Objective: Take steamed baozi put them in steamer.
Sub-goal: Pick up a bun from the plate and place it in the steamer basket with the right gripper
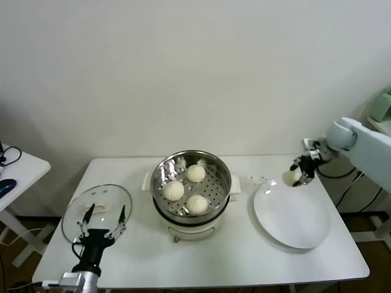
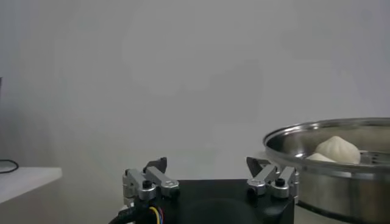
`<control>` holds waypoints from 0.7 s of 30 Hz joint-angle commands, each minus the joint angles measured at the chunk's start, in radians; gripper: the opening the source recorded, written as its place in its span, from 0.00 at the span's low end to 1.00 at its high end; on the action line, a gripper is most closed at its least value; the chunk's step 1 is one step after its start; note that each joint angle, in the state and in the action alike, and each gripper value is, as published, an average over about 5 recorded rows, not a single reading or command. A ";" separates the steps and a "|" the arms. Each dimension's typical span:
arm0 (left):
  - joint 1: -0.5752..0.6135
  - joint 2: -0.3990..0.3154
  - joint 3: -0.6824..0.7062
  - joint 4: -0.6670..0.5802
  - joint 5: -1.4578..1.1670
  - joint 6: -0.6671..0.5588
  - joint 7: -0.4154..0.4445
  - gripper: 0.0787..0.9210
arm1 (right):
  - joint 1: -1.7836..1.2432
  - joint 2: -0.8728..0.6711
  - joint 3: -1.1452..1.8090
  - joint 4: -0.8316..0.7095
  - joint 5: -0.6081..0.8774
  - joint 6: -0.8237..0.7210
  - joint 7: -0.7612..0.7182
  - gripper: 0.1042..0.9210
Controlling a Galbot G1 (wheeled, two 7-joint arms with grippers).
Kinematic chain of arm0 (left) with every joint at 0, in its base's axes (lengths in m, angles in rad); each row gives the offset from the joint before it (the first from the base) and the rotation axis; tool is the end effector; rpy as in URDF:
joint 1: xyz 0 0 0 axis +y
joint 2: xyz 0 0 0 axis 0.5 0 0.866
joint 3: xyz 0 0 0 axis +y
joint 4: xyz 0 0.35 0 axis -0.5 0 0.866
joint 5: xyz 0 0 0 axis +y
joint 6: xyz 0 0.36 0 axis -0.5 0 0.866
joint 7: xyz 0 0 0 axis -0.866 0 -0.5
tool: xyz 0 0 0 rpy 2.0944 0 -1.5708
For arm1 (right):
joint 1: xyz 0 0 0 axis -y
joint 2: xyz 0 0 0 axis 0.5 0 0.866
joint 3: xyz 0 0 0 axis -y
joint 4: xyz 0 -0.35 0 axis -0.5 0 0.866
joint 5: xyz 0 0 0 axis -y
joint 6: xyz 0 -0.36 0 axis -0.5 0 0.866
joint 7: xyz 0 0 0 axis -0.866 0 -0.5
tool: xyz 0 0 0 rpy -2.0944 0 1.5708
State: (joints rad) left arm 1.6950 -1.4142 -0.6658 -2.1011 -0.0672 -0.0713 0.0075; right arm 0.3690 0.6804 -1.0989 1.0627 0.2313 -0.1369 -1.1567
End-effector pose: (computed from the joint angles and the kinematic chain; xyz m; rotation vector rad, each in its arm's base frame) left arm 0.1492 0.0697 -0.3123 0.0343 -3.0994 -0.2217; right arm 0.5652 -0.2106 -0.1045 1.2420 -1.5045 1.2231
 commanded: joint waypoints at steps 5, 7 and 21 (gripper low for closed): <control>0.005 -0.001 0.005 -0.012 0.002 -0.007 0.001 0.88 | 0.489 0.257 -0.451 0.073 0.643 -0.121 0.055 0.61; 0.006 -0.001 0.004 -0.015 0.001 -0.008 0.002 0.88 | 0.490 0.299 -0.470 0.069 0.671 -0.125 0.064 0.61; 0.019 -0.004 0.001 -0.039 -0.001 -0.011 0.002 0.88 | 0.397 0.532 -0.558 0.032 0.760 -0.146 0.107 0.61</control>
State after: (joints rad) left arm 1.7141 -1.4160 -0.6679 -2.1347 -0.0679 -0.0822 0.0090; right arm 0.7471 1.0126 -1.5416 1.1106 0.8406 -0.2602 -1.0735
